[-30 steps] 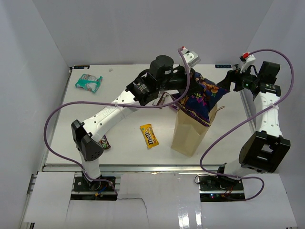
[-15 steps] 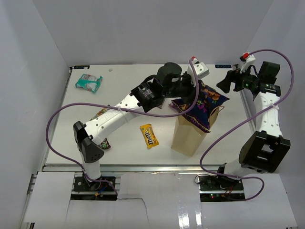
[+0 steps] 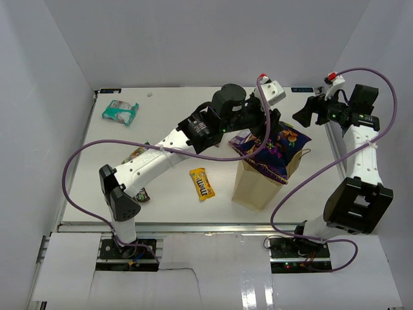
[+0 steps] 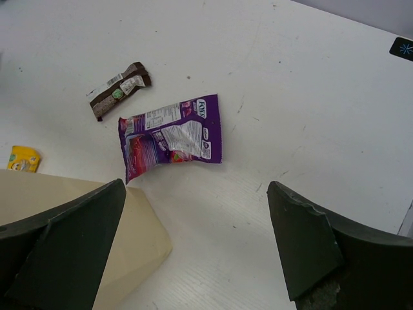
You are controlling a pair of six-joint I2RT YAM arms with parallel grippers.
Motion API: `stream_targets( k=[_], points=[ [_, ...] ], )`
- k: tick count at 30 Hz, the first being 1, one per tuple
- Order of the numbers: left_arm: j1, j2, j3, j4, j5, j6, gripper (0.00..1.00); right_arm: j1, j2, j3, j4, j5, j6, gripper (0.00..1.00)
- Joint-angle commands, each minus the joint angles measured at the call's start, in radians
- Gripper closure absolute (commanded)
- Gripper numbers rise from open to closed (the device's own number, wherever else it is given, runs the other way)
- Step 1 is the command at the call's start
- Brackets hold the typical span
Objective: Place the snacks into the paper bag
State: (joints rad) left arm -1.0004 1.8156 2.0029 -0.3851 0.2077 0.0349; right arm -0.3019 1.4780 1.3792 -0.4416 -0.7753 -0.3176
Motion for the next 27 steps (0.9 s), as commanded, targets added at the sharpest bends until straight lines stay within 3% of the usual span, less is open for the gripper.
stream_targets(
  k=[1, 6, 8, 13, 16, 18, 19, 20, 23, 27],
  points=[
    [-0.007, -0.059, 0.027, 0.023, -0.025, 0.01, 0.34, -0.008, -0.025, -0.008, 0.02, -0.05, -0.014, 0.04],
    [-0.007, -0.067, 0.016, 0.023, -0.028, 0.007, 0.34, -0.008, -0.031, 0.015, -0.005, -0.119, -0.037, 0.04],
    [-0.007, -0.076, 0.011, 0.023, -0.033, 0.01, 0.39, -0.008, -0.039, 0.03, -0.011, -0.151, -0.052, 0.04],
    [-0.007, -0.125, -0.055, 0.015, -0.105, 0.01, 0.41, -0.008, -0.05, 0.142, -0.072, -0.379, -0.141, 0.0],
    [-0.007, -0.166, -0.098, 0.041, -0.162, 0.005, 0.4, -0.008, -0.044, 0.22, -0.143, -0.504, -0.245, 0.01],
    [-0.007, -0.218, -0.153, 0.064, -0.243, -0.001, 0.39, -0.005, -0.03, 0.32, -0.294, -0.562, -0.335, 0.05],
    [-0.007, -0.235, -0.171, 0.087, -0.267, -0.003, 0.38, 0.0, -0.021, 0.36, -0.369, -0.574, -0.468, 0.05],
    [-0.007, -0.254, -0.19, 0.098, -0.316, -0.003, 0.37, 0.004, -0.007, 0.442, -0.551, -0.579, -0.554, 0.05],
    [-0.007, -0.326, -0.274, 0.129, -0.396, -0.01, 0.34, 0.069, 0.011, 0.55, -0.843, -0.506, -0.932, 0.06],
    [-0.006, -0.41, -0.397, 0.176, -0.496, -0.026, 0.27, 0.225, -0.048, 0.452, -0.87, -0.28, -0.983, 0.15]
  ],
)
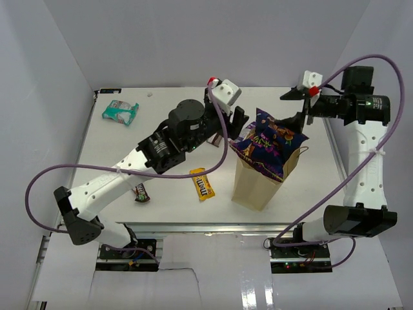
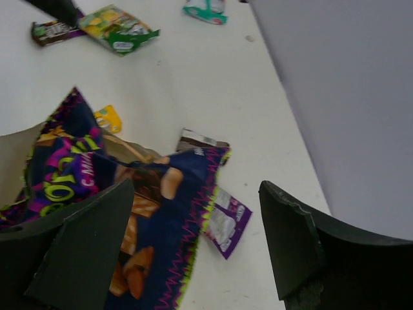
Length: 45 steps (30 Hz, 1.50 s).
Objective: Place the snacks into the paper bag
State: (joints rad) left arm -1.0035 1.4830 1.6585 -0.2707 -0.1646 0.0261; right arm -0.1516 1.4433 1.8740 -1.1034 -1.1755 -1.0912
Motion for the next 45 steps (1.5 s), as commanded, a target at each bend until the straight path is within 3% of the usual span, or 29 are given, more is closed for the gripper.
stream_targets(
  k=[1, 4, 9, 13, 14, 16, 17, 20, 24, 30, 32, 35, 37, 40, 45],
  points=[
    [-0.003, -0.101, -0.089, 0.073, -0.13, -0.023, 0.26, 0.087, -0.015, -0.05, -0.208, 0.14, -0.208, 0.17],
    [-0.003, -0.127, -0.129, 0.07, -0.141, -0.063, 0.25, 0.141, -0.027, -0.108, -0.171, 0.261, -0.168, 0.21],
    [-0.003, -0.167, -0.201, 0.082, -0.15, -0.101, 0.25, 0.202, -0.089, -0.298, -0.152, 0.398, -0.225, 0.36],
    [-0.003, -0.185, -0.256, 0.108, -0.147, -0.124, 0.24, 0.213, -0.138, -0.398, -0.098, 0.471, -0.257, 0.55],
    [-0.003, -0.184, -0.261, 0.111, -0.141, -0.127, 0.24, 0.215, -0.159, -0.426, -0.084, 0.479, -0.268, 0.56],
    [-0.003, -0.176, -0.269, 0.113, -0.133, -0.132, 0.24, 0.221, -0.187, -0.446, -0.053, 0.499, -0.289, 0.55],
    [-0.003, -0.171, -0.269, 0.111, -0.13, -0.132, 0.24, 0.222, -0.195, -0.453, -0.032, 0.493, -0.291, 0.44],
    [-0.003, -0.167, -0.272, 0.116, -0.124, -0.133, 0.24, 0.222, -0.224, -0.432, 0.002, 0.446, -0.254, 0.28],
    [-0.001, -0.181, -0.293, 0.125, -0.133, -0.14, 0.23, 0.222, -0.233, -0.352, 0.076, 0.355, -0.136, 0.27],
    [-0.001, -0.213, -0.335, 0.126, -0.182, -0.163, 0.23, 0.259, -0.218, -0.292, 0.313, 0.295, 0.256, 0.31],
    [0.0, -0.24, -0.359, 0.122, -0.217, -0.181, 0.23, 0.309, -0.212, -0.297, 0.402, 0.353, 0.449, 0.33],
    [0.0, -0.303, -0.416, 0.122, -0.292, -0.21, 0.23, 0.446, -0.19, -0.312, 0.519, 0.488, 0.574, 0.34],
    [0.0, -0.345, -0.471, 0.119, -0.341, -0.241, 0.23, 0.588, -0.164, -0.323, 0.575, 0.609, 0.577, 0.34],
    [0.0, -0.434, -0.525, 0.094, -0.38, -0.282, 0.23, 0.705, -0.066, -0.268, 0.574, 0.664, 0.585, 0.33],
    [0.002, -0.585, -0.647, -0.034, -0.438, -0.478, 0.23, 0.793, 0.205, -0.142, 0.556, 1.006, 0.733, 0.33]
  ],
)
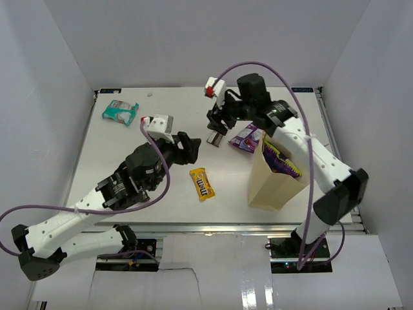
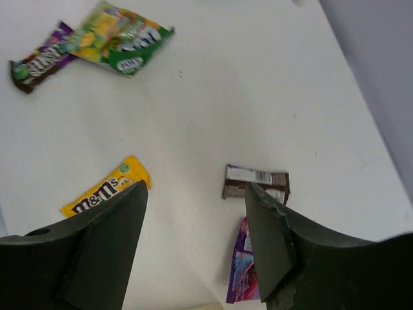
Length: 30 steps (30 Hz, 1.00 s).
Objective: Place the snacks into the paper bag
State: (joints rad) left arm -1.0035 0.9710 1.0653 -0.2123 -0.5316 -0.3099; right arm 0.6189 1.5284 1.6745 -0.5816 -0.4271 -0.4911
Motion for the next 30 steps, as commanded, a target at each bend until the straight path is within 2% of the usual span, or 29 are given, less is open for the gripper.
stream_targets(
  k=[1, 6, 7, 10, 16, 20, 24, 25, 30],
  points=[
    [0.002, -0.098, -0.079, -0.105, -0.079, -0.184, 0.23, 0.033, 0.163, 0.085, 0.035, 0.368, 0.222, 0.31],
    [0.002, -0.23, -0.258, -0.11, -0.087, -0.394, 0.23, 0.045, 0.402, 0.143, 0.063, 0.611, 0.483, 0.2],
    [0.002, -0.238, -0.269, -0.113, -0.085, -0.406, 0.23, 0.048, 0.435, 0.16, 0.069, 0.645, 0.562, 0.13],
    [0.002, -0.252, -0.277, -0.151, -0.093, -0.436, 0.22, 0.079, 0.544, 0.229, 0.095, 0.793, 0.608, 0.02],
    [0.002, -0.273, -0.28, -0.234, -0.11, -0.491, 0.22, 0.078, 0.7, 0.3, 0.112, 0.872, 0.718, 0.02],
    [0.002, -0.282, -0.28, -0.263, -0.103, -0.529, 0.21, 0.064, 0.794, 0.332, 0.115, 0.866, 0.781, 0.0],
    [0.002, -0.276, -0.272, -0.28, -0.11, -0.541, 0.2, 0.047, 0.819, 0.335, 0.115, 0.847, 0.824, 0.0],
    [0.002, -0.273, -0.271, -0.279, -0.116, -0.541, 0.2, 0.042, 0.823, 0.332, 0.114, 0.837, 0.832, 0.04],
    [0.002, -0.227, -0.245, -0.279, -0.136, -0.529, 0.18, 0.021, 0.84, 0.312, 0.114, 0.805, 0.852, 0.1]
  ],
)
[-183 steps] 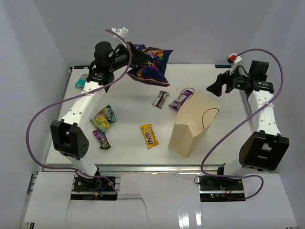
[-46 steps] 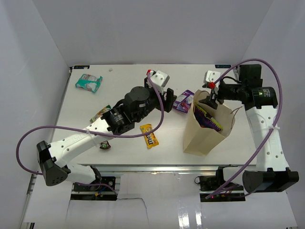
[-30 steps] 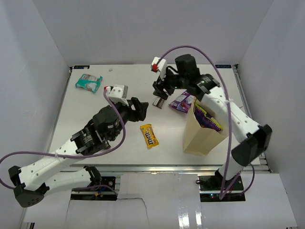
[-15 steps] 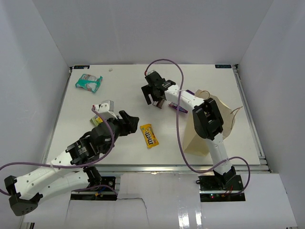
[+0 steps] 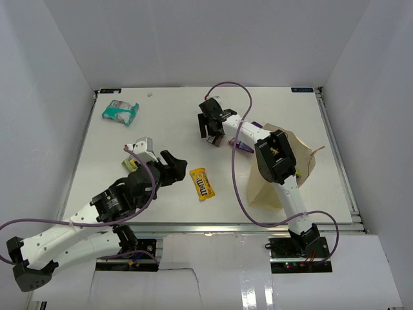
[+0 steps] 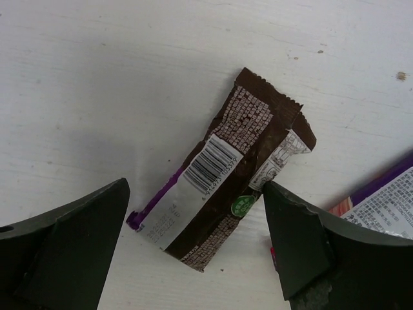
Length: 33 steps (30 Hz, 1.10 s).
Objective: Place the snacks into the paper bag
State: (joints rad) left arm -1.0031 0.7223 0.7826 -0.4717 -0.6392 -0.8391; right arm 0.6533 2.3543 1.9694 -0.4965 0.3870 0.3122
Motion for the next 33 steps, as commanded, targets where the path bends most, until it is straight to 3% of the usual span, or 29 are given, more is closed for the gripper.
stream_targets(
  k=[1, 3, 6, 7, 9, 10, 14, 15, 22, 28, 33],
  points=[
    [0.001, 0.026, 0.044, -0.019, -0.031, 0.006, 0.18, -0.014, 0.014, 0.01, 0.029, -0.025, 0.054, 0.12],
    [0.001, 0.035, 0.055, -0.019, -0.04, 0.017, 0.18, -0.015, 0.01, -0.023, 0.029, -0.059, 0.06, 0.18],
    [0.001, 0.037, 0.057, -0.019, -0.053, 0.015, 0.18, -0.015, -0.001, -0.058, 0.029, -0.141, 0.065, 0.36],
    [0.001, 0.032, 0.053, -0.022, -0.054, 0.008, 0.18, -0.015, -0.004, -0.064, 0.03, -0.183, 0.062, 0.49],
    [0.001, 0.028, 0.049, -0.025, -0.056, -0.005, 0.18, -0.018, -0.016, -0.067, 0.035, -0.217, 0.036, 0.62],
    [0.001, 0.022, 0.043, -0.028, -0.056, -0.012, 0.19, -0.018, -0.032, -0.064, 0.041, -0.262, 0.019, 0.73],
    [0.001, 0.019, 0.029, -0.027, -0.051, -0.026, 0.19, -0.03, -0.102, -0.049, 0.084, -0.442, -0.093, 0.89],
    [0.001, 0.019, 0.027, -0.025, -0.051, -0.029, 0.19, -0.035, -0.122, -0.044, 0.094, -0.549, -0.143, 0.92],
    [0.001, 0.028, 0.006, -0.012, -0.068, -0.023, 0.18, -0.079, -0.399, -0.032, 0.111, -1.227, -0.473, 0.92],
    [0.001, 0.046, -0.028, 0.044, -0.031, -0.011, 0.17, -0.156, -0.715, -0.168, 0.085, -1.26, -0.61, 0.92],
    [0.003, 0.121, -0.02, 0.085, 0.045, -0.032, 0.14, -0.369, -0.94, -0.332, 0.041, -1.241, -0.665, 0.92]
  ],
)
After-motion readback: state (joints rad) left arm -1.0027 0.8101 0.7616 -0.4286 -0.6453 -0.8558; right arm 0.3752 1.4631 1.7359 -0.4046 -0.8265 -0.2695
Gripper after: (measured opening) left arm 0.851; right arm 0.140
